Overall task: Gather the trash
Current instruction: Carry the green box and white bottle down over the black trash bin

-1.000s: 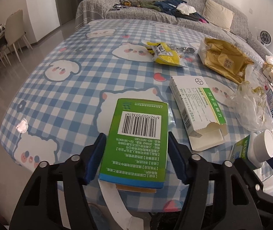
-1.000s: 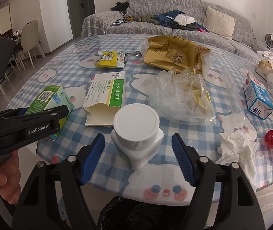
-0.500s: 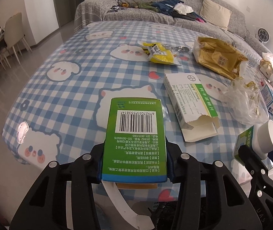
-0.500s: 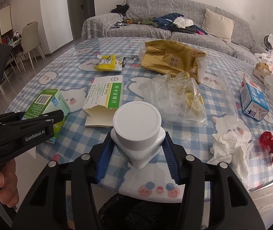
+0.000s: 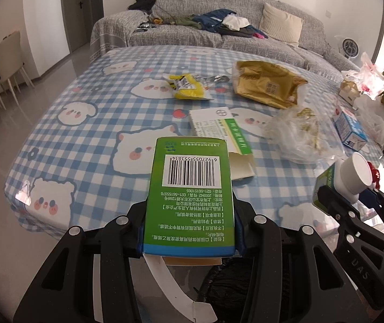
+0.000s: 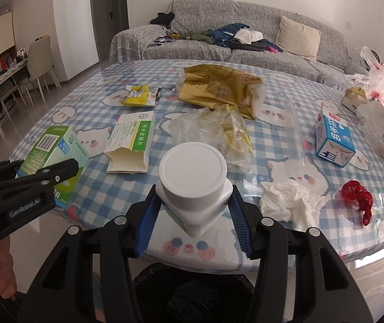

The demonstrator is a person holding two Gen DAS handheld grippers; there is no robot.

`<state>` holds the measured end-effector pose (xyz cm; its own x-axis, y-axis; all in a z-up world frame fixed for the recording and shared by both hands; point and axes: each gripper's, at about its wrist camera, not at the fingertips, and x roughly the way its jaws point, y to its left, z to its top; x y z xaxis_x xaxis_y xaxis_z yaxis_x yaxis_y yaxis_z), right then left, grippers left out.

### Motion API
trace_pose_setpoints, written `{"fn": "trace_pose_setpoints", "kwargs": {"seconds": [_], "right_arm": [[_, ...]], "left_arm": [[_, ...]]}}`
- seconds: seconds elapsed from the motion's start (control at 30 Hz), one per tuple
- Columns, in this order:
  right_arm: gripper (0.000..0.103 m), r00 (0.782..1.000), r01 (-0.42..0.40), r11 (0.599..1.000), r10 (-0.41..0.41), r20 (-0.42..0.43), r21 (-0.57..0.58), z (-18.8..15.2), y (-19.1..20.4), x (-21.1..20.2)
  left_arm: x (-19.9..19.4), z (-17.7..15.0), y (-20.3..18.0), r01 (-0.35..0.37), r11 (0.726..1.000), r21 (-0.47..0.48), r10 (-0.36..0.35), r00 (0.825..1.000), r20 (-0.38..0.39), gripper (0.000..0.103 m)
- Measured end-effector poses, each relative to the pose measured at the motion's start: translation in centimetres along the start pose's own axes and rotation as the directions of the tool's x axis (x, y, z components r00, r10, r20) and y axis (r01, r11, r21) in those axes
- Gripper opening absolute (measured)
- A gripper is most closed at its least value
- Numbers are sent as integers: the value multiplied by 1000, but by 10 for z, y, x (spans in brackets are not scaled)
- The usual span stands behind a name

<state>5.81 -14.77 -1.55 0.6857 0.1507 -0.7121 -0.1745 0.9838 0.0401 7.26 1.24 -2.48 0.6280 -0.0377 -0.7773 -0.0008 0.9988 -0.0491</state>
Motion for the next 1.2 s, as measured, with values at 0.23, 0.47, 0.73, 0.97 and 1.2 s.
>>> {"fn": "trace_pose_setpoints", "kwargs": {"seconds": [0.23,0.47,0.73,0.97,1.2], "right_arm": [[49,1000,12,1000,-13,12,25,0,-14,-13],[49,1000,18,999,-19,23,44,-1,-26,-28],[49,999,33,997,-36,38,70,-3,-42,-47],[49,997,51,996,-55,51,73,-7,-53,-60],[49,997,55,996,-59,55,72,-14,-57,-71]], "left_arm": [[-16,-11,-15,27,999,20,-28,999,19,46],[-26,-18,-21,44,999,22,-45,999,28,46],[-41,-24,-35,72,997,41,-74,996,47,46],[-48,-32,-44,83,995,51,-86,995,55,46],[-52,-42,-54,93,994,62,-96,994,50,46]]}}
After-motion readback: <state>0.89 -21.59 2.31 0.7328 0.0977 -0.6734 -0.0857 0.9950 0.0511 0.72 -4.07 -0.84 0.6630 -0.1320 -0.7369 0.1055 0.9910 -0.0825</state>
